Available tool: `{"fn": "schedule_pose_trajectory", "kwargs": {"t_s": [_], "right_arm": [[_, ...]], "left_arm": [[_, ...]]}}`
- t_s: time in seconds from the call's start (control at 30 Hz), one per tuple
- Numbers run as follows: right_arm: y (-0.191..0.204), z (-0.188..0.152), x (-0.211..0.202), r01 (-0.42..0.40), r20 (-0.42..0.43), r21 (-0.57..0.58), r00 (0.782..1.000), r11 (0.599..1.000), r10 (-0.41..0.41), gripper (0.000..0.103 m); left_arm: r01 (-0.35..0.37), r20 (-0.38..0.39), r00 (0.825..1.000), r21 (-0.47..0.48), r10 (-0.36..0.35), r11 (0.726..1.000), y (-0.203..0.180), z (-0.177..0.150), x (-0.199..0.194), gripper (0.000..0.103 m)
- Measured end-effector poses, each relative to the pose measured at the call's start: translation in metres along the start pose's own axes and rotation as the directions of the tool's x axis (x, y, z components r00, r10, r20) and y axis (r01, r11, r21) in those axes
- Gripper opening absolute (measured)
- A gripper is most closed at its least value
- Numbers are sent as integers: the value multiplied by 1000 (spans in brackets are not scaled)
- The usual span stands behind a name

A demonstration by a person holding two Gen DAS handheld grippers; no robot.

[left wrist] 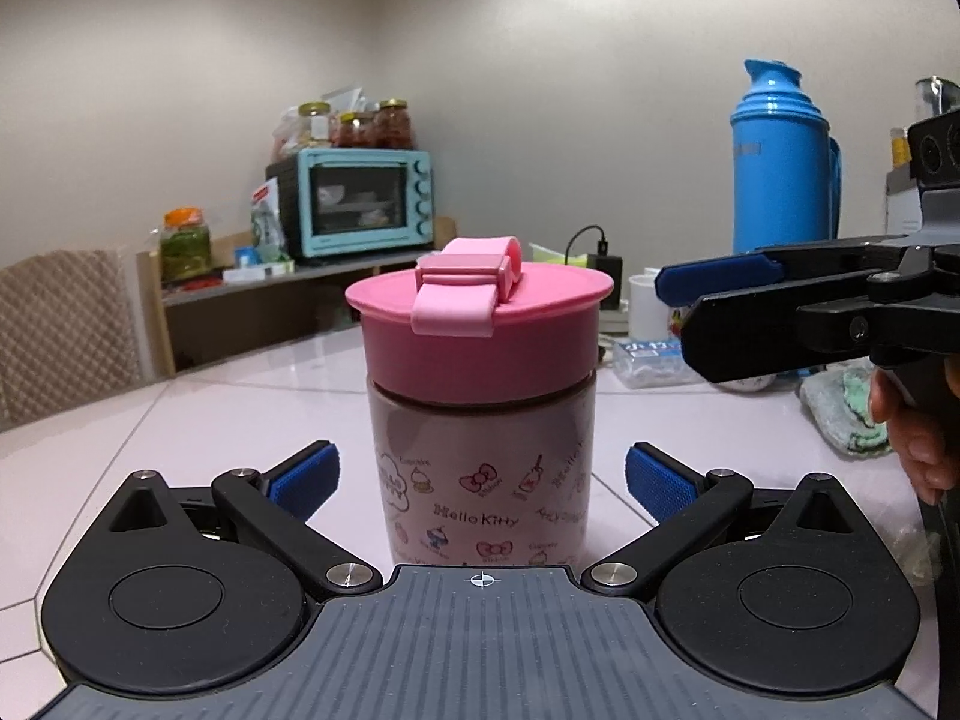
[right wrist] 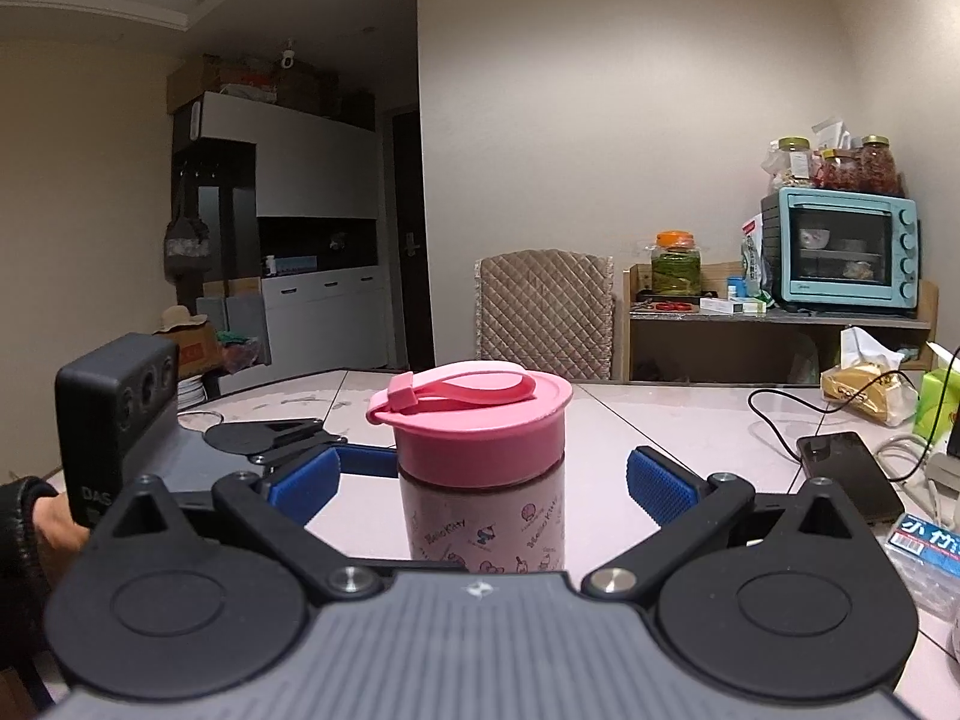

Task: Unscrew bottle cap and pour
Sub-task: 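Bring left gripper around the tumbler body while right gripper approaches the pink lid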

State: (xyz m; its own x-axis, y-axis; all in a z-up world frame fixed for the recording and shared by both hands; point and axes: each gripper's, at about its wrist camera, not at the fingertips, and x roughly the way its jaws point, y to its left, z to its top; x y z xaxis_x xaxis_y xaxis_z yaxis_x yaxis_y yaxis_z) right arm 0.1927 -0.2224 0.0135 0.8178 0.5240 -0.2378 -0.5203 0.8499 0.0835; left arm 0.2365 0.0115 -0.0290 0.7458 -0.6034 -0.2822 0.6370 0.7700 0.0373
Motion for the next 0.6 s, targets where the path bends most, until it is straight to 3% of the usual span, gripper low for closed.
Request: {"fn": "schedule_pose_trajectory", "kwargs": {"t_s": [0.6], "right_arm": [[-4, 0, 24, -12, -24, -11, 1000, 1000, 12, 103]], "left_arm": [[49, 13, 999, 5, -49, 999, 7, 1, 10, 103]]}}
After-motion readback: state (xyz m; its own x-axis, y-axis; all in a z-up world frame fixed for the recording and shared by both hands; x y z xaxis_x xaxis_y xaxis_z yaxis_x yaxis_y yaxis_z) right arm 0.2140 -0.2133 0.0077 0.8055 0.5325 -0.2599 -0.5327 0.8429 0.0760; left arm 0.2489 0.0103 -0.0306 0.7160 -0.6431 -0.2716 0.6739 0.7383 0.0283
